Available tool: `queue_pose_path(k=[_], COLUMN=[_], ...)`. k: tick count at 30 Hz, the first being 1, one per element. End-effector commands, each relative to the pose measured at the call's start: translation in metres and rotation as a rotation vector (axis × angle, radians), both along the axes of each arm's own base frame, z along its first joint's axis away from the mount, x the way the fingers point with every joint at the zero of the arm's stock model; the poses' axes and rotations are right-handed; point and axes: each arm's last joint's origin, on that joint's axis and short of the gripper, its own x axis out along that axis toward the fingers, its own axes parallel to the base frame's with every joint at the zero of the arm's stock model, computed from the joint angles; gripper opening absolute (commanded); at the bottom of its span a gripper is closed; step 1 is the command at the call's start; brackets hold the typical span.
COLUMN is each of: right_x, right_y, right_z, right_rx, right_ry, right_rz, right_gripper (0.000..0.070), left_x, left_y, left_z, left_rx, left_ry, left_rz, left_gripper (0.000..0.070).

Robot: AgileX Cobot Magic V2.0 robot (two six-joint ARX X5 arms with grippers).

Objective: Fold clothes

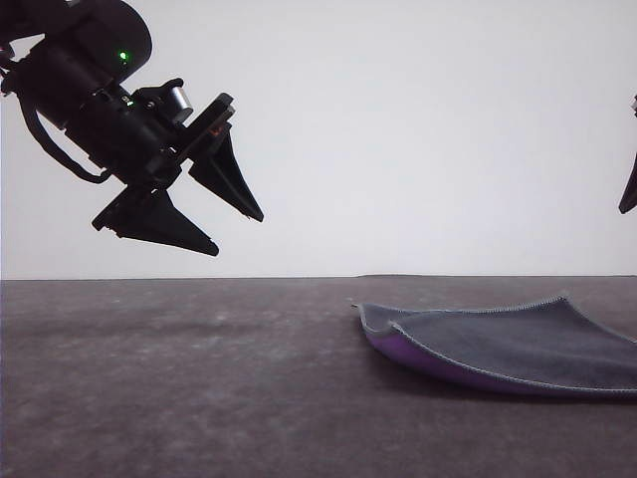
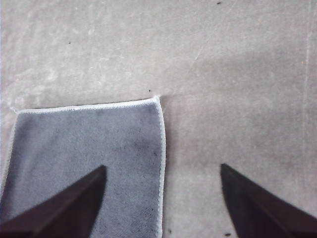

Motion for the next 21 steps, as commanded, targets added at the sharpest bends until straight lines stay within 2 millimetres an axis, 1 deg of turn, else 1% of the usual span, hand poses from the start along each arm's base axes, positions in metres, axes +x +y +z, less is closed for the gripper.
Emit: queue_pose_path(k=[1,6,10,12,16,21], right_x=[0.004,0.005,0.011,0.016,0.033,0.057], right_y=[-0.002,-0.002,-0.002,-0.003,-0.005,-0.010], right_z=[0.003,0.003,-0.002,-0.006,-0.017,-0.029], right_rx=[-0.011,-0.011,0.030,0.064,0.115,0.144], right_ry=[-0.020,-0.027,-0.037,-0.038,-0.023,-0.008], right_rz=[0.008,0.008,0.025,0.033,0.055,0.078], right_gripper=[0.0492,0.0491,0.0491,0.0491,0.0491,0.0490], left_x=[0.004,0.005,0.013,0.021,0.043,0.071], left_y=[-0.005,-0.011,-0.019,-0.024,-0.040,-0.066], left_z=[0.002,0.005,0.009,0.008,0.002,-0.014], left_rx=[-0.008,-0.040,-0.108,-0.137,-0.182,-0.173], left_ry=[-0.015,-0.045,-0.053,-0.030,0.038,0.094], left_rz=[-0.012,-0.012,-0.008,-0.027,-0.088,-0.125], left_gripper=[0.0434,0.0434,0.0434,0.0434,0.0434,0.0434])
